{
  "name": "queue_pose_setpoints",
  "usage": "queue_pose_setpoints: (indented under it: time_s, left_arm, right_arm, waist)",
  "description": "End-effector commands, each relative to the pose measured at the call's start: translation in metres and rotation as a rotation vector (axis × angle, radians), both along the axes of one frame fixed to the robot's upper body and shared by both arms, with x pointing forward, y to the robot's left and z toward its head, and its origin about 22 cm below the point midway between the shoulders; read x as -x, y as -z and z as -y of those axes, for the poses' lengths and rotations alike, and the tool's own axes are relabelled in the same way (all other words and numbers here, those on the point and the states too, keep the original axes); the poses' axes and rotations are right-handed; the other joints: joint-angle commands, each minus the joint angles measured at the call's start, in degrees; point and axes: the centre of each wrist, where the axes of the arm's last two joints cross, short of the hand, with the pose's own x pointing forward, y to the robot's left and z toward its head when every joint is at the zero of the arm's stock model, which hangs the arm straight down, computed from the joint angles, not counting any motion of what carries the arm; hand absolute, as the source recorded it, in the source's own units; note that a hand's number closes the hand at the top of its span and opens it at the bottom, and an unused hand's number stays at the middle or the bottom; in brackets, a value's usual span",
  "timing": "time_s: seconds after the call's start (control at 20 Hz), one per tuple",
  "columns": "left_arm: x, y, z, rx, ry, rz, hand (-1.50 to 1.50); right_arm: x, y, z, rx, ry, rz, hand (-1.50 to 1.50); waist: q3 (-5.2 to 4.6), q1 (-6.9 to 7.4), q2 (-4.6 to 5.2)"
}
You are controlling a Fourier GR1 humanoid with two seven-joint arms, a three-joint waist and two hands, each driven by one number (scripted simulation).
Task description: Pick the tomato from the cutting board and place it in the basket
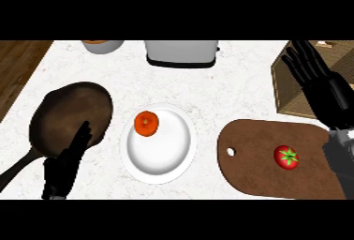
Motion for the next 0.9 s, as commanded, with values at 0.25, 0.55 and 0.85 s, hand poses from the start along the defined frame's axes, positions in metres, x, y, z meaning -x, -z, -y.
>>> queue_pose_setpoints:
  time_s: [0.25, 0.55, 0.85]
  left_arm:
    - [0.011, 0.017, -0.014, 0.101, -0.140, -0.298, 0.00]
    - [0.020, 0.015, -0.009, 0.083, -0.072, -0.340, 0.00]
    - [0.018, 0.010, -0.018, 0.090, -0.113, -0.331, 0.00]
  right_arm:
    - [0.000, 0.007, 0.030, -0.195, 0.261, 0.094, 1.50]
    - [0.014, 0.057, -0.100, 0.102, 0.179, 0.101, -1.50]
    - [0.005, 0.039, -0.051, 0.566, 0.448, 0.024, -1.50]
  waist:
    - [0.37, -3.62, 0.86]
    - [0.23, -2.18, 0.82]
    - [-0.15, -3.79, 0.41]
